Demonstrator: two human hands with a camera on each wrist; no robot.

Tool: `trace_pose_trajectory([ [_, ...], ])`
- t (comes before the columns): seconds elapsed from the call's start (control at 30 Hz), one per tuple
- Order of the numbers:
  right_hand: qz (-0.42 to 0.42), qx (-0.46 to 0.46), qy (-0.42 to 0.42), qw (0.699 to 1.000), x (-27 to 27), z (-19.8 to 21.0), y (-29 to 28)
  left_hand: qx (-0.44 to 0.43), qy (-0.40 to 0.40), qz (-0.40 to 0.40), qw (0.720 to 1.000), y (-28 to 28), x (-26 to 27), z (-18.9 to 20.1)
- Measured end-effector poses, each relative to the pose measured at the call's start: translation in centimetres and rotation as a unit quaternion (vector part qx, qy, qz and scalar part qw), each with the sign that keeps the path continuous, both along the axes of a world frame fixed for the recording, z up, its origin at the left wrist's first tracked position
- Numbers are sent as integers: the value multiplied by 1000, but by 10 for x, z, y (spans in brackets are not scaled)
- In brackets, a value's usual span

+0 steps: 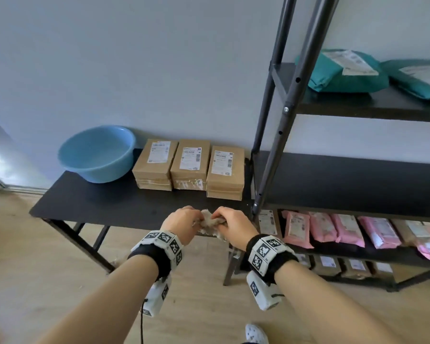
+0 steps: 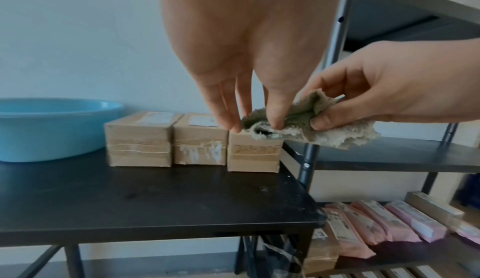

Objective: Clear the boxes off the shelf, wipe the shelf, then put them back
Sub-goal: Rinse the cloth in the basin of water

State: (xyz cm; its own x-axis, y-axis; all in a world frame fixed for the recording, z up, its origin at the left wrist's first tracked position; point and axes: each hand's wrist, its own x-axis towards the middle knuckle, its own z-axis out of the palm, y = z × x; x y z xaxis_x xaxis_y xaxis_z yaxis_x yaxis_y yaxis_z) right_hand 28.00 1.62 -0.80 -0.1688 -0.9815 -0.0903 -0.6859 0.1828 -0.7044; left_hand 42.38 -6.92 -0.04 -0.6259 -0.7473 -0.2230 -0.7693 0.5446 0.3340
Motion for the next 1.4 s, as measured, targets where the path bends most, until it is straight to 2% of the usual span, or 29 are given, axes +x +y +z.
trace_pose_trajectory([
  [0.3,78,-49,45,995,99,23,-97,-22,60,134,989,-58,111,37],
  [0.63,132,-50,46,989,154,33,-273,-54,97,225,968,-204,181,48],
  [0.73,136,-57,31,989,166,35,-330,-59,93,236,965,-255,193,50],
  [0.9,149,-39,58,986,182,29,-406,-65,85,243,964,-327,208,38],
  [1.1,90,8,23,996,202,4,-463,-36,75,234,969,-394,221,10],
  [1.27,35,36,26,998,217,-10,-502,2,89,208,974,-446,228,-8],
  [1.4,19,88,41,995,232,-24,-531,37,70,184,980,-484,234,-22],
])
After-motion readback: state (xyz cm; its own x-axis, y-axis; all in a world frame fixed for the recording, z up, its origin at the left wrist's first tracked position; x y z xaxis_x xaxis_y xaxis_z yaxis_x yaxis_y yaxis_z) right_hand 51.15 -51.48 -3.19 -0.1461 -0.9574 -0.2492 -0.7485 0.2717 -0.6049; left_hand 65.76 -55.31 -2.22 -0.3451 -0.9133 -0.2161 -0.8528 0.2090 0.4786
